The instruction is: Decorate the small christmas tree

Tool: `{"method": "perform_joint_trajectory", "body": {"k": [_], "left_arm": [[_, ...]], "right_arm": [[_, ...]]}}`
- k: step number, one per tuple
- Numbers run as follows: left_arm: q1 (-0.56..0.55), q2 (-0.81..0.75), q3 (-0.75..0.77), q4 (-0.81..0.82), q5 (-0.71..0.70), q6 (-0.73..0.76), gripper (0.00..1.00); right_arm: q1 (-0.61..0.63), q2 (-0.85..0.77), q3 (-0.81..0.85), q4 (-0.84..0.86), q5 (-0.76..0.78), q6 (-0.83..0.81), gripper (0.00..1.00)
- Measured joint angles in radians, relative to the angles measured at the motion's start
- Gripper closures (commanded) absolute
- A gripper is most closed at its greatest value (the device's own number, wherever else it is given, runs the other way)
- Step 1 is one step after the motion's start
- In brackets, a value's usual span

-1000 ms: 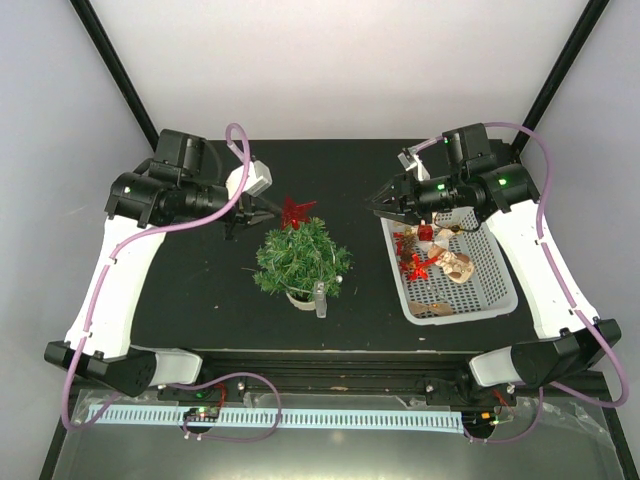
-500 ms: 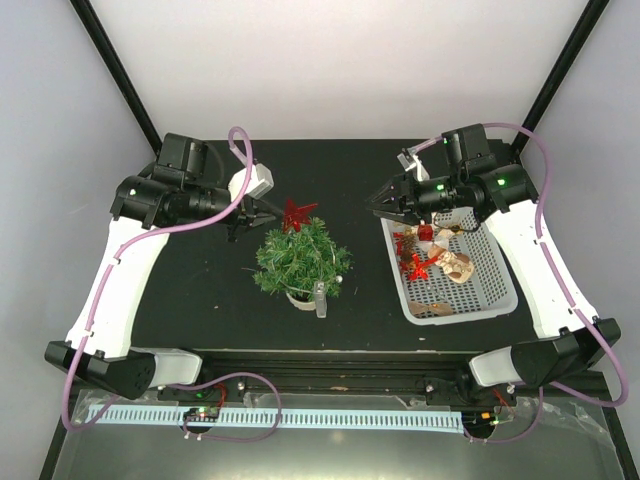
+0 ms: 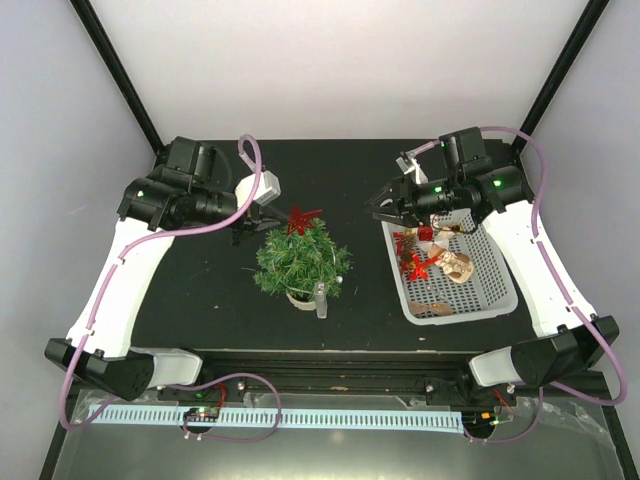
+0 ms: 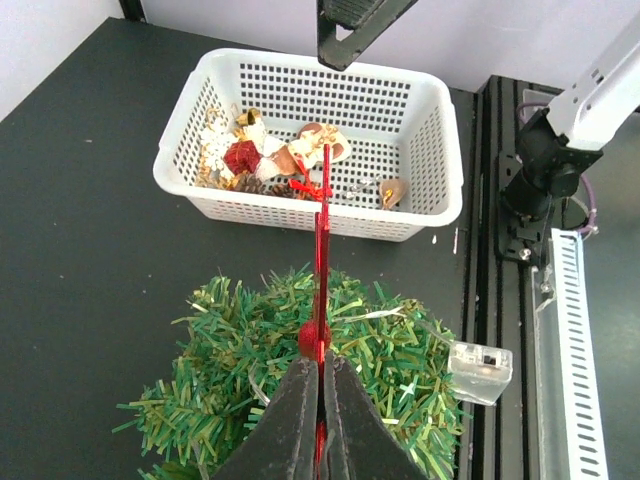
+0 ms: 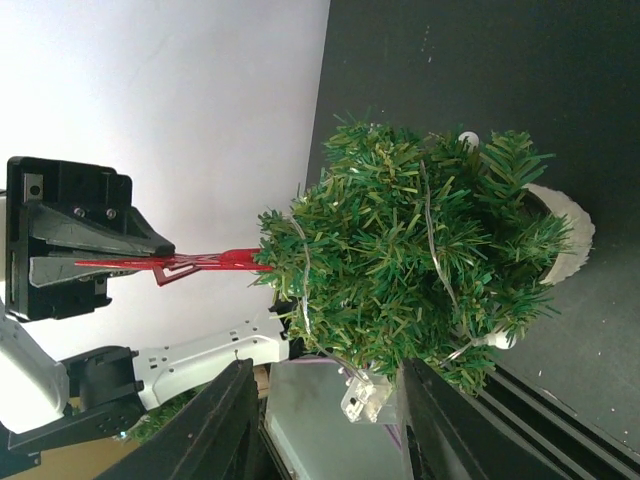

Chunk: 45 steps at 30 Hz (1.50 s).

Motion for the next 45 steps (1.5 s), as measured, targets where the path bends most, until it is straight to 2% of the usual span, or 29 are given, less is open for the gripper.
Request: {"method": "perform_joint_trajectory", "body": {"k": [7, 16, 26, 30, 40, 45], "left_arm": [[-0.014, -0.038, -0.014, 0.005, -0.045, 0.023, 0.98], [-0.015, -0.055, -0.042, 0.013, -0.117, 0.03, 0.69], [-0.015, -0.072, -0.046, 0.037, -0.155, 0.025, 0.46], [-0.015, -0.08, -0.046, 0.047, -0.178, 0.019, 0.43], [0.018, -0.094, -0.046, 0.058, -0.2, 0.01, 0.42], [0.018, -0.093, -0.046, 0.058, -0.206, 0.01, 0.43]], "right_arm": [[0.0, 0.0, -0.003, 0.006, 0.0, 0.011, 0.59], [0.0, -0.001, -0.003, 0.006, -0.001, 0.015, 0.59], [0.0, -0.001, -0.003, 0.014, -0.002, 0.019, 0.59], [0.0, -0.001, -0.003, 0.014, -0.002, 0.019, 0.58], [0.001, 0.001, 0.016, 0.017, 0.001, 0.018, 0.56], [0.048, 0.051, 0.207, -0.019, 0.019, -0.008, 0.56]]}}
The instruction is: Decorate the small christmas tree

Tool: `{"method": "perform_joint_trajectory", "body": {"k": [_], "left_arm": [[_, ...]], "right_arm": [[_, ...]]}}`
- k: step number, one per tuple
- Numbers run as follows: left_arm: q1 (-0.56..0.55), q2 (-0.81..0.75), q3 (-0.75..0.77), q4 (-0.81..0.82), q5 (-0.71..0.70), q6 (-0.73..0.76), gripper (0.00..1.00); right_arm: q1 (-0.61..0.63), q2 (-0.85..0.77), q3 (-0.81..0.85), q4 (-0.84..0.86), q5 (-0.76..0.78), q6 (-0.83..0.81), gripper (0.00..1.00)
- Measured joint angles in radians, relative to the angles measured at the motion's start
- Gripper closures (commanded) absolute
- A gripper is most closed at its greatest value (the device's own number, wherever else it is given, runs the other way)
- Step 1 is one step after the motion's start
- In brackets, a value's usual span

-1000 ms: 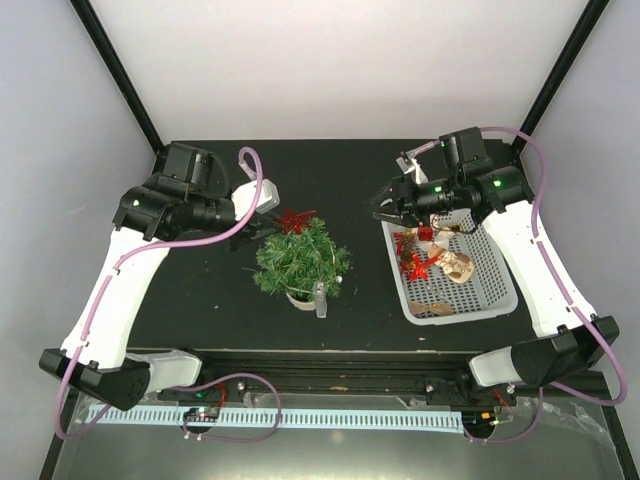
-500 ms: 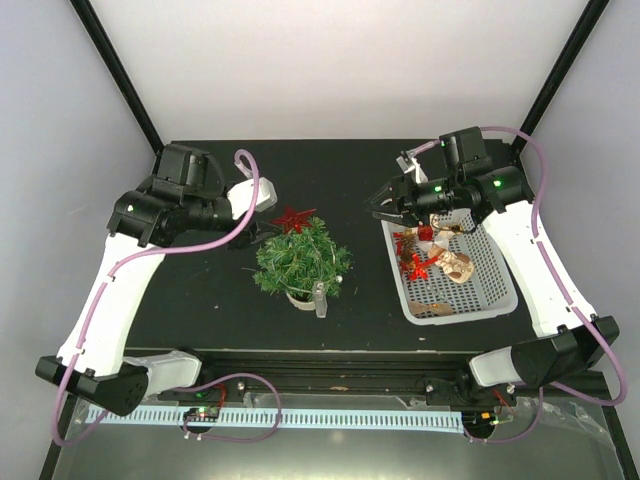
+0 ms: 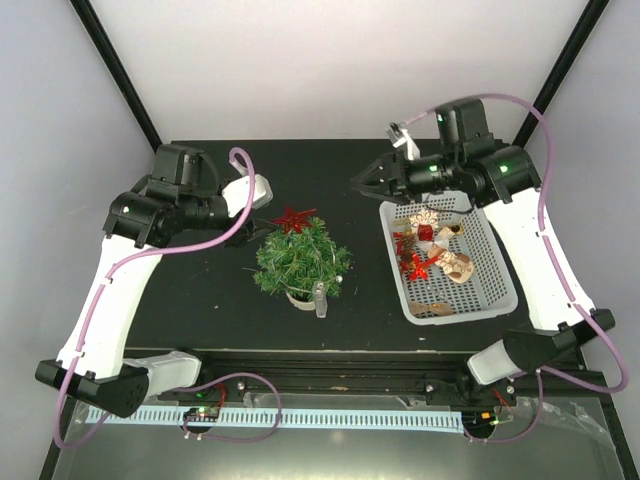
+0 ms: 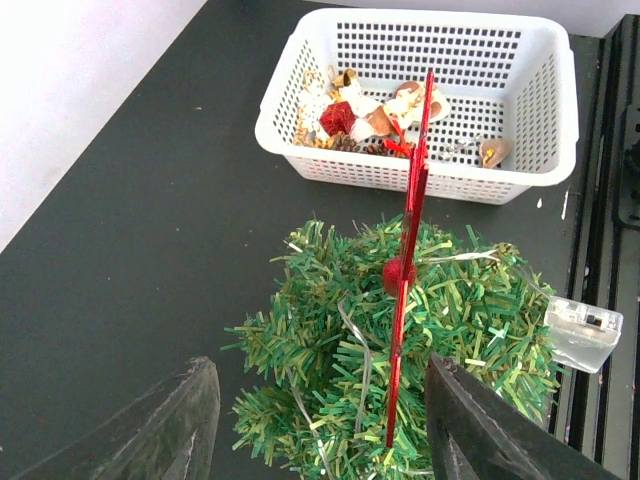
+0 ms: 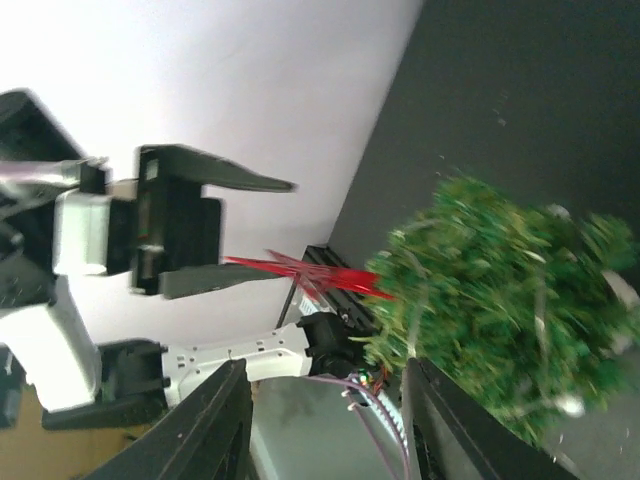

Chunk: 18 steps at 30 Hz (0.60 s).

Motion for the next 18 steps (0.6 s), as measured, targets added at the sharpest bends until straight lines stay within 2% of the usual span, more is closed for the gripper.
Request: {"method": "perform_joint_trajectory", "body": {"k": [2, 7, 18], "left_arm": [[0.0, 0.002, 0.0, 0.001, -0.005, -0.001, 0.43], [0.0, 0.01, 0.0, 0.01, -0.01, -0.009, 0.45], [0.002, 0.019, 0.0, 0.023, -0.01, -0.017, 0.5]], "right_arm": [[0.061, 0.069, 0.159, -0.048, 0.023, -0.031, 0.56], [0.164, 0.208, 0.38, -0.158, 0.069, -0.1, 0.56], [0.194, 0.272, 0.376, -0.274, 0.12, -0.144, 0.57]]}}
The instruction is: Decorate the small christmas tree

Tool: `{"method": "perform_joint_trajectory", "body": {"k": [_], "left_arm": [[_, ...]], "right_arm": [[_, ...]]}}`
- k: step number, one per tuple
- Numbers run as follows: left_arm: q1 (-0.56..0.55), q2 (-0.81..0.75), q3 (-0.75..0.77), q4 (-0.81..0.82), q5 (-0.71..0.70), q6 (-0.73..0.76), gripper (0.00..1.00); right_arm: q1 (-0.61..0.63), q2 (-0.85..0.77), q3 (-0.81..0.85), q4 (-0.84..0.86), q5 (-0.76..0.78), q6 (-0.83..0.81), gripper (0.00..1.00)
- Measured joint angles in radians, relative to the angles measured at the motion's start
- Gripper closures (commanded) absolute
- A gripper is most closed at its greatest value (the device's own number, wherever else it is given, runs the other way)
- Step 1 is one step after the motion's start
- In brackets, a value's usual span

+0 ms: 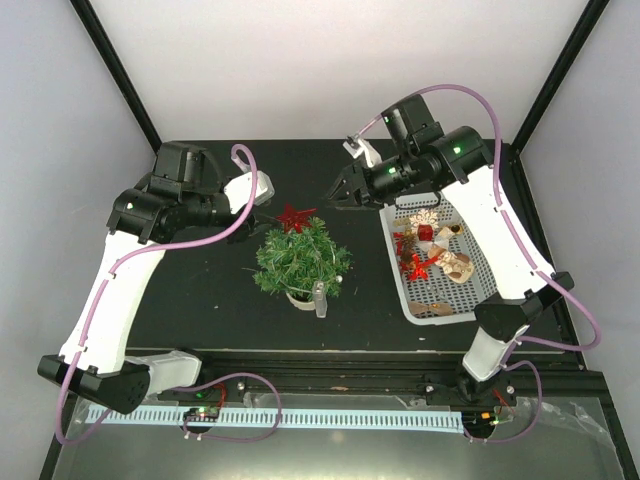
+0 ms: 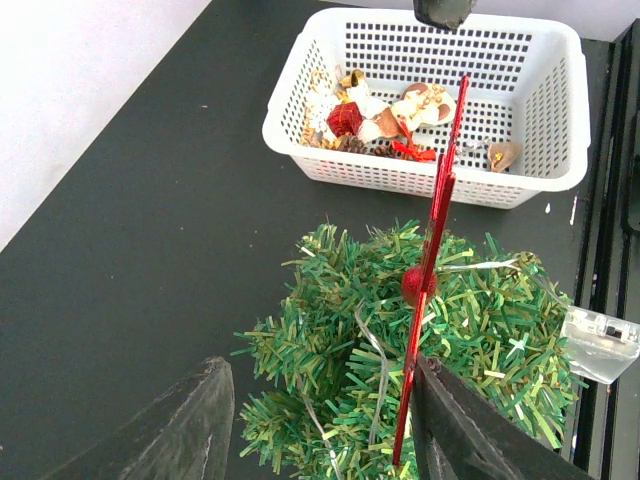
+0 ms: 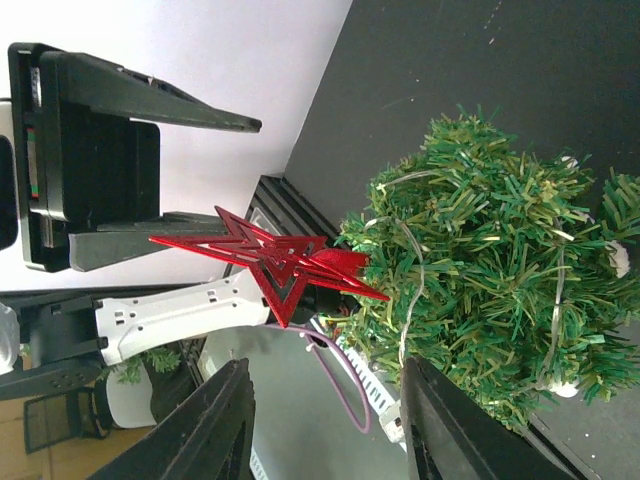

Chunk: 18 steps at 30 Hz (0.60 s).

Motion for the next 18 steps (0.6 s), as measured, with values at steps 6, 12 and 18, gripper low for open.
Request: {"method": "perform_joint_trajectory", "body": {"k": [6, 12, 18], "left_arm": [[0.0, 0.001, 0.0, 0.001, 0.0, -0.001, 0.5], [0.0, 0.001, 0.0, 0.001, 0.001, -0.001, 0.5], [0.0, 0.001, 0.0, 0.001, 0.002, -0.001, 0.5]], "right_arm": [[0.016, 0.018, 0.003, -0.013, 0.0, -0.013, 0.57], [0.036, 0.058, 0.031, -0.025, -0.001, -0.018, 0.57], [0.039, 0.073, 0.037, -0.028, -0.004, -0.021, 0.58]]}}
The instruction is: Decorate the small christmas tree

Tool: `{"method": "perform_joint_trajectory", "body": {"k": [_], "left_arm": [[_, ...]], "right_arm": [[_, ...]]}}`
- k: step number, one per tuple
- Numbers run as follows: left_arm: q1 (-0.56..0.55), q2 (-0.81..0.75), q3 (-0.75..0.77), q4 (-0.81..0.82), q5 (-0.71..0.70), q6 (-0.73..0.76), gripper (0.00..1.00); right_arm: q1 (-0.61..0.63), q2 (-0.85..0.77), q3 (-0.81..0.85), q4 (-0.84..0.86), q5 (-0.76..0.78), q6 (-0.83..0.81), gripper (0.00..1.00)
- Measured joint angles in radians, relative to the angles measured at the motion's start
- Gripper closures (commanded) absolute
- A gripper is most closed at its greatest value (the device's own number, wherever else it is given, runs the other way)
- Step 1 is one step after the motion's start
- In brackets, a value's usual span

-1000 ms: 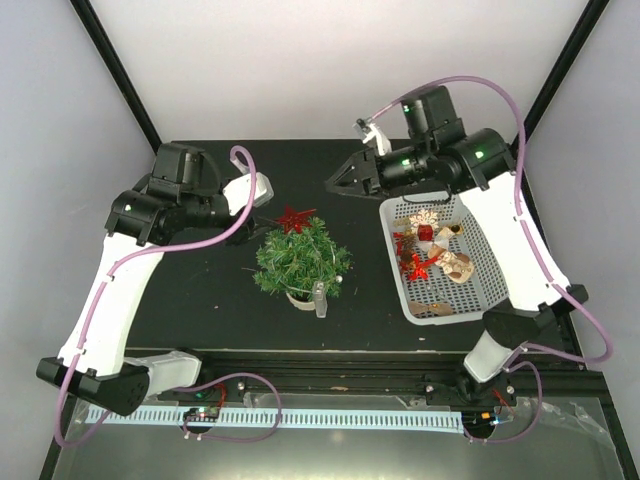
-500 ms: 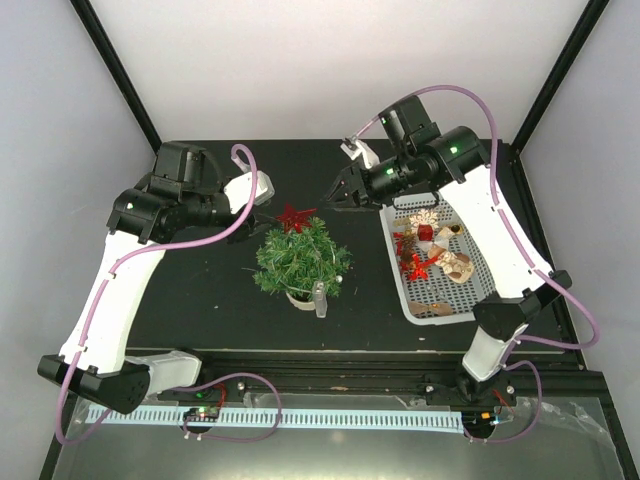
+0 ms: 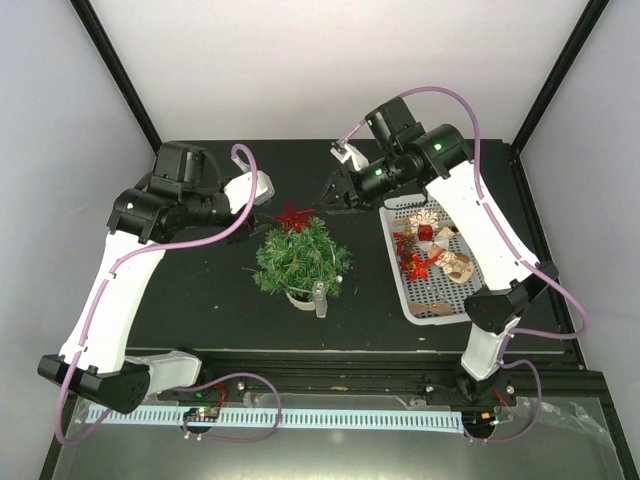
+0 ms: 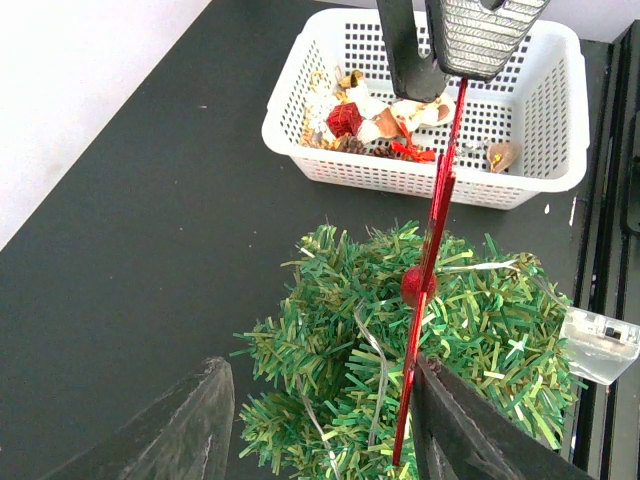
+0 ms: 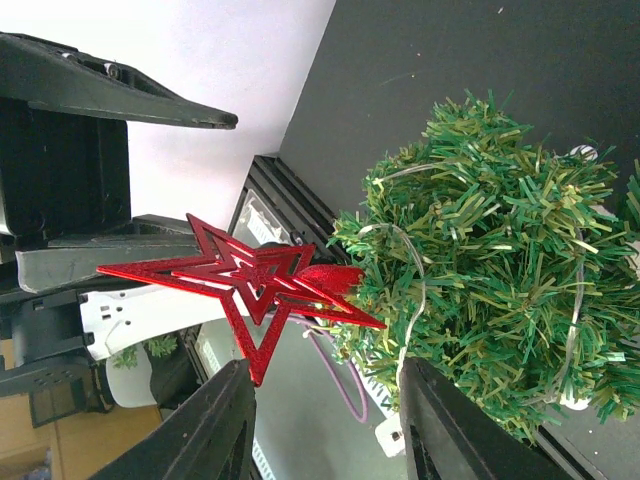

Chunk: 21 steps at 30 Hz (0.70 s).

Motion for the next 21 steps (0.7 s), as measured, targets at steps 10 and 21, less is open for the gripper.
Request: {"method": "perform_joint_trajectory", "body": {"k": [10, 21], "left_arm": [[0.0, 0.0, 0.0, 0.0, 0.0, 0.0, 0.5], [0.0, 0.0, 0.0, 0.002, 0.001, 0.0, 0.5]], "right_arm": [[0.0, 0.017, 0.0, -0.01, -0.003, -0.01, 0.58], [0.0, 0.022, -0.016, -0.028, 0.005, -0.023, 0.59]]}}
